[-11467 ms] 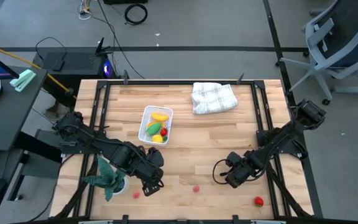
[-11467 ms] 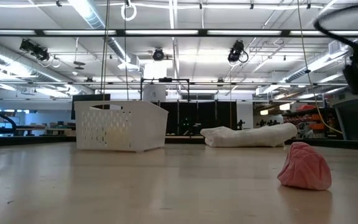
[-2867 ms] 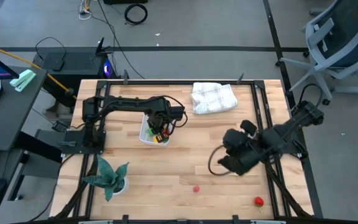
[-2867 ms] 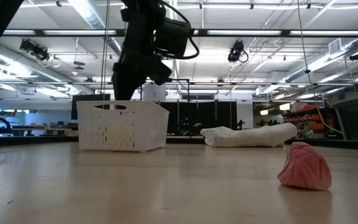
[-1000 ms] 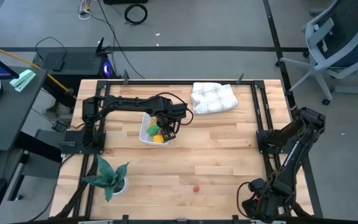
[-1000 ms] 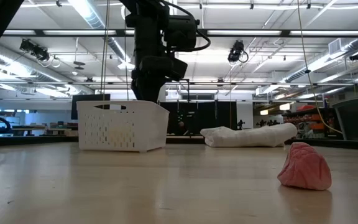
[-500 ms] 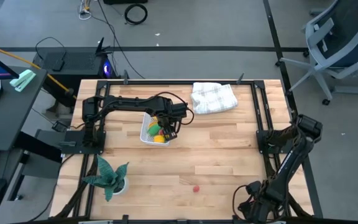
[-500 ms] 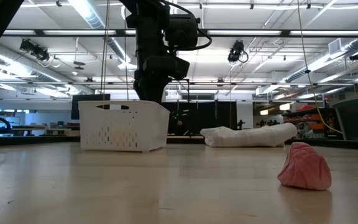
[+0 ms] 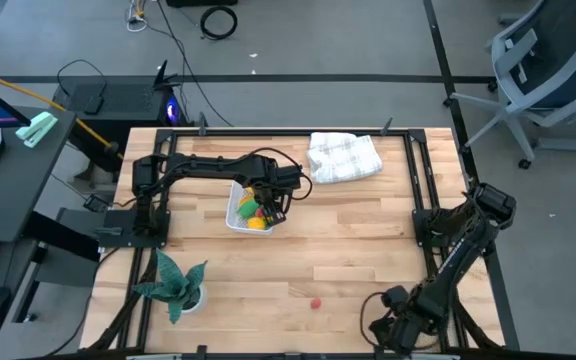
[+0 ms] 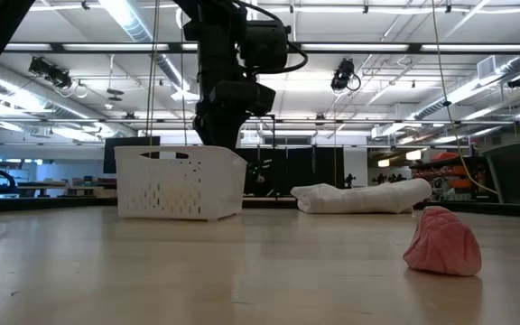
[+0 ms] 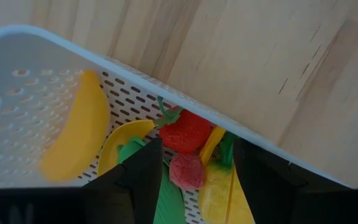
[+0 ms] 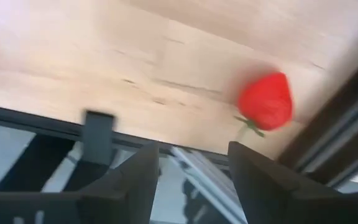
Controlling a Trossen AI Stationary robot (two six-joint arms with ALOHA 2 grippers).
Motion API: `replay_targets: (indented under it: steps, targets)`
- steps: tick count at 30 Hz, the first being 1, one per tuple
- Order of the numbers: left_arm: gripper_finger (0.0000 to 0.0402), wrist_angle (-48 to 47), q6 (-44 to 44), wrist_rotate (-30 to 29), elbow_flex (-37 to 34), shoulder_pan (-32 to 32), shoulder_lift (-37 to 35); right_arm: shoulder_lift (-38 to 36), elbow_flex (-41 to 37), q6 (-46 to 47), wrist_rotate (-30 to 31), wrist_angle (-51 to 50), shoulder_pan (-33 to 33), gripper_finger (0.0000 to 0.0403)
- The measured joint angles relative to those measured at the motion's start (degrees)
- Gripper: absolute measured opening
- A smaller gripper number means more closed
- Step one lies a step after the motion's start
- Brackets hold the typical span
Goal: Pick and placing Produce into tupperware
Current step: Put the strawberry into the white basket
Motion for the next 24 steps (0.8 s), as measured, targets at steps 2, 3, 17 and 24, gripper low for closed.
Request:
replay_targets:
  steps: [2,3,17,24]
  targets:
    - [0.0203,-0.04,0.00,0.00,0.00,0.00,0.00,0.00,0.00,-0.22,0.19,0.78,-0.87,0.0201]
    - [0.0203,-0.04,0.00,0.00,0.00,0.00,0.00,0.00,0.00,-0.26,0.16,1.22,-1.07,0.0201]
    - [0.0201,0.20,0.04,0.00,0.00,0.00,0.00,-0.09,0.02,9.01,-5.17,1.98,4.35,0.0201]
    - [0.0200,1.27,0.02,0.00,0.00,0.00,0.00,-0.02,0.02,9.04,-4.85,2.00,4.25,0.0201]
